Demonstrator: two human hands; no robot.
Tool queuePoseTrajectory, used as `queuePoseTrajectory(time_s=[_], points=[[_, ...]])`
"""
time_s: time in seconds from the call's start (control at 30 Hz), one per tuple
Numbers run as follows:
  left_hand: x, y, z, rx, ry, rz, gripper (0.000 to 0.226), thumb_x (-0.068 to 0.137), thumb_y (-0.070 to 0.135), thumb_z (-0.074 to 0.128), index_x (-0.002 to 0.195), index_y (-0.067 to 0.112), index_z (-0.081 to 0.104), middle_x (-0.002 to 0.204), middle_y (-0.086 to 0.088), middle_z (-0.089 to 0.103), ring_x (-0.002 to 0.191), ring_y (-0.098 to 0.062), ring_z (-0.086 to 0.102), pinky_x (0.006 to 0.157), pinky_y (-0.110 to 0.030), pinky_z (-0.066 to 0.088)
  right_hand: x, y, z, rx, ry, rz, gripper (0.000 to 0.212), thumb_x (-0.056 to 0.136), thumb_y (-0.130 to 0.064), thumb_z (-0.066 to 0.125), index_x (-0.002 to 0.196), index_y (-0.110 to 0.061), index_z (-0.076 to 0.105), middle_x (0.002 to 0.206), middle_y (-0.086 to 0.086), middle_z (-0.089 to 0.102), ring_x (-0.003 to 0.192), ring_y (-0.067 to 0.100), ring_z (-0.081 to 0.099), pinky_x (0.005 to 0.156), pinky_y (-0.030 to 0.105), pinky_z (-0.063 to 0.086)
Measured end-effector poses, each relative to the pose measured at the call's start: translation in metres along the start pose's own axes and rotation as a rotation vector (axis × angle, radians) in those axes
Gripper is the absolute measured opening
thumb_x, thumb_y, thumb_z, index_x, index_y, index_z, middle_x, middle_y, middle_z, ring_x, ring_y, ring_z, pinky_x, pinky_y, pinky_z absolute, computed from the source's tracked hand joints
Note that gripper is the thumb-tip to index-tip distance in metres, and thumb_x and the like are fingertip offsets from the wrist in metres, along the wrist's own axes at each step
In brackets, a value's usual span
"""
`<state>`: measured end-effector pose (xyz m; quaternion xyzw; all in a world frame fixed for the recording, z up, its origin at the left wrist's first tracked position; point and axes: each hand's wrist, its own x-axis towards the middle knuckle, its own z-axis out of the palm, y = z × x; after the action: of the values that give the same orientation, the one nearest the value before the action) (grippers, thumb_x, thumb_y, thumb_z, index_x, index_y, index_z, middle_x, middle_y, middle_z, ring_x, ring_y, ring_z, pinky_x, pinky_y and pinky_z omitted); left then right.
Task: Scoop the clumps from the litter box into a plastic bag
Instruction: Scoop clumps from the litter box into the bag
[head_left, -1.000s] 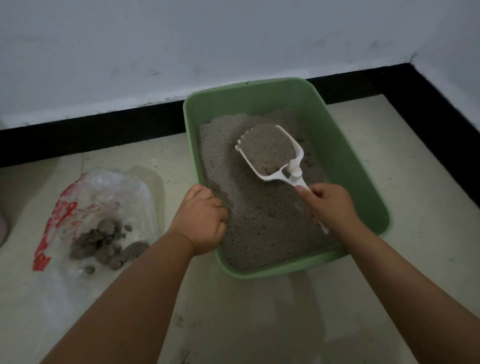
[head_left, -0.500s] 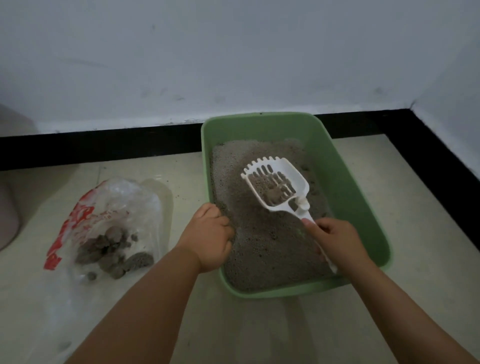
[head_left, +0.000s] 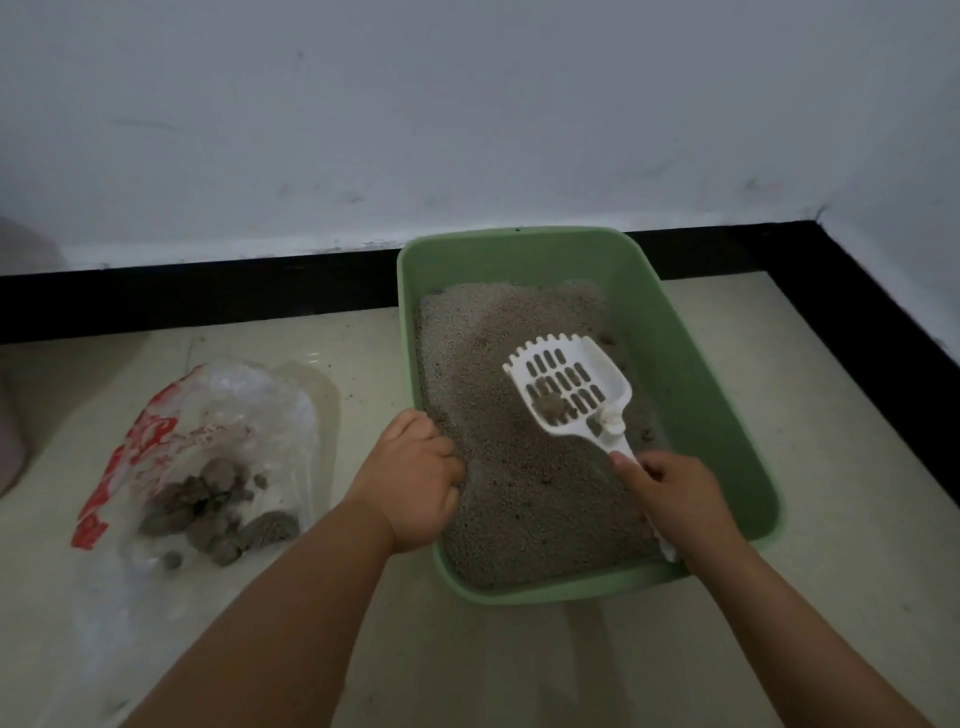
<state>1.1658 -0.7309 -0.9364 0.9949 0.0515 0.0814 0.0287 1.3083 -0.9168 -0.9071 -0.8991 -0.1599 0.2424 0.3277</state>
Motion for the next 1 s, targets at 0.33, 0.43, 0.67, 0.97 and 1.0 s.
queuePoseTrajectory(time_s=[0.33, 0.43, 0.67, 0.97, 1.0], points=[[-0.038, -0.004, -0.002, -0.221, 0.193, -0.112, 0.029, 0.069, 0.021, 0.040, 0.083, 0.008, 0.063, 0.085, -0.008, 0.066, 0.087, -0.018, 0.043, 0.083, -0.027, 0.034, -0.022, -0.019, 0.001, 0.027, -0.039, 0.043, 0.043, 0.091, -0.028, 0.054, 0.086, 0.014, 0.060, 0.043, 0.001, 0.043, 0.024, 0.003, 0.039, 0.041, 0.018, 0.035], [-0.081, -0.035, -0.016, -0.061, 0.261, -0.371, 0.037, 0.069, 0.025, 0.040, 0.094, 0.007, 0.061, 0.094, -0.016, 0.066, 0.095, -0.022, 0.041, 0.088, -0.036, 0.040, -0.030, -0.037, 0.011, -0.015, -0.086, -0.034, 0.039, 0.091, -0.028, 0.054, 0.069, 0.004, 0.058, 0.037, -0.005, 0.044, 0.023, 0.000, 0.038, 0.037, 0.016, 0.036], [-0.160, -0.092, -0.056, -0.103, -0.036, -1.028, 0.053, 0.080, 0.019, 0.055, 0.130, 0.003, 0.045, 0.123, -0.026, 0.050, 0.104, -0.041, 0.053, 0.082, -0.049, 0.048, -0.059, -0.103, 0.076, -0.148, -0.366, -0.238, 0.032, 0.093, -0.023, 0.052, 0.061, -0.020, 0.055, 0.051, -0.004, 0.052, 0.036, 0.000, 0.047, 0.038, 0.011, 0.034], [-0.163, -0.099, -0.056, -0.343, 0.114, -1.236, 0.039, 0.090, 0.006, 0.045, 0.130, 0.005, 0.043, 0.110, -0.020, 0.061, 0.100, -0.035, 0.058, 0.076, -0.035, 0.044, -0.087, -0.143, 0.159, -0.969, -0.291, -0.776, 0.028, 0.096, -0.006, 0.032, 0.121, -0.011, 0.044, 0.117, 0.009, 0.053, 0.086, 0.026, 0.050, 0.066, 0.028, 0.030], [-0.163, -0.098, -0.056, -0.346, 0.114, -1.230, 0.040, 0.090, 0.006, 0.045, 0.130, 0.006, 0.043, 0.113, -0.019, 0.060, 0.102, -0.034, 0.057, 0.077, -0.035, 0.044, -0.087, -0.141, 0.158, -0.981, -0.249, -0.802, 0.029, 0.095, -0.005, 0.034, 0.122, -0.009, 0.045, 0.115, 0.010, 0.054, 0.082, 0.025, 0.048, 0.061, 0.027, 0.029]])
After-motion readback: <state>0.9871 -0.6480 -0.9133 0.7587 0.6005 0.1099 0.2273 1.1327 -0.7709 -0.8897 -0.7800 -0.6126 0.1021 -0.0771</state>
